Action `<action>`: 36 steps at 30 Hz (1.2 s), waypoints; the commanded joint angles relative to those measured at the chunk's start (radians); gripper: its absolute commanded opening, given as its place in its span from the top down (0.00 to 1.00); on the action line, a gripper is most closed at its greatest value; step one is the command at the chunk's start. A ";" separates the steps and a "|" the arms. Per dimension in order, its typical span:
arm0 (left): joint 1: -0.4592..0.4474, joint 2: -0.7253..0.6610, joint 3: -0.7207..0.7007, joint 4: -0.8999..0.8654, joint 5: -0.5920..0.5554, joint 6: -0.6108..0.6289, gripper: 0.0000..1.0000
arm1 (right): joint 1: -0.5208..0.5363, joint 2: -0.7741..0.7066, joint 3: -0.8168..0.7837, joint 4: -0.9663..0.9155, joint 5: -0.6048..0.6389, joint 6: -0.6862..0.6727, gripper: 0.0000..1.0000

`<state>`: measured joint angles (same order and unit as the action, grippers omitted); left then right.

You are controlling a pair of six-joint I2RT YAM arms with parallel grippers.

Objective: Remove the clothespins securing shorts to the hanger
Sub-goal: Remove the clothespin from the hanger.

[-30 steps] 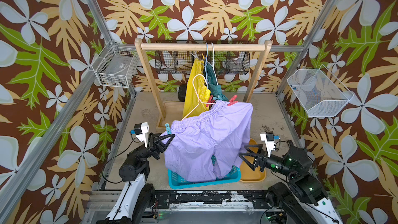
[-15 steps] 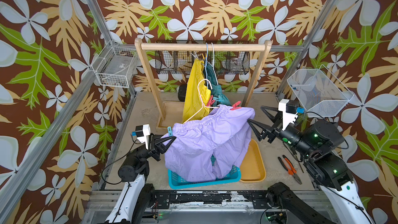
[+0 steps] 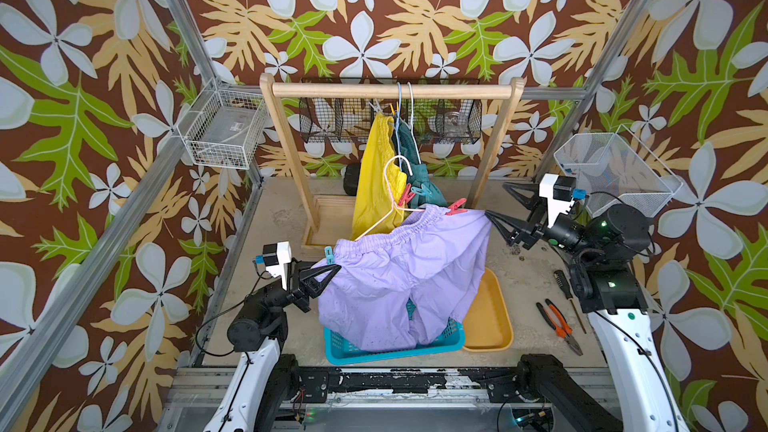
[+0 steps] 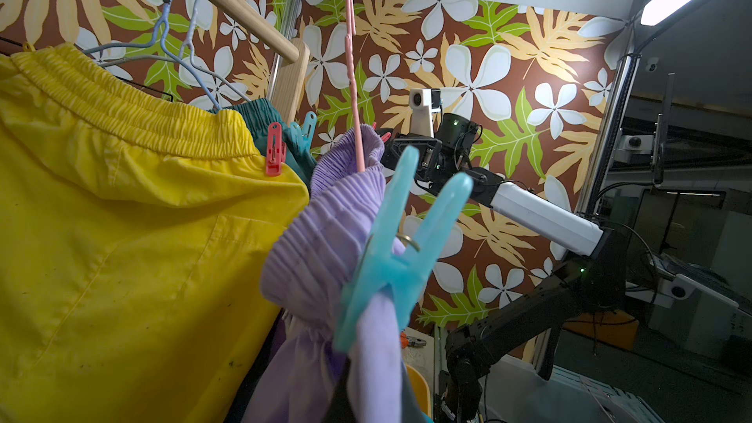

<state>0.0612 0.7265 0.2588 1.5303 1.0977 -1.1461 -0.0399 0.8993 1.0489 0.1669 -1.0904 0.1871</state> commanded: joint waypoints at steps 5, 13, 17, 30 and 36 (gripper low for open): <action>-0.006 -0.005 0.000 0.024 -0.012 0.008 1.00 | -0.015 0.078 -0.048 0.717 -0.341 0.470 0.14; -0.005 -0.008 0.005 0.023 -0.006 0.003 1.00 | 0.071 0.104 -0.076 0.781 -0.296 0.489 0.20; -0.006 -0.016 0.004 0.024 -0.002 -0.002 1.00 | 0.073 0.103 -0.042 0.610 -0.246 0.353 0.19; -0.017 -0.013 0.005 0.045 -0.002 -0.012 1.00 | 0.148 0.170 0.040 0.381 -0.199 0.178 0.23; -0.020 -0.009 0.005 0.051 -0.003 -0.015 1.00 | 0.169 0.179 0.059 0.347 -0.200 0.147 0.24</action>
<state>0.0437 0.7177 0.2588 1.5379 1.1046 -1.1515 0.1173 1.0775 1.0985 0.5308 -1.2987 0.3641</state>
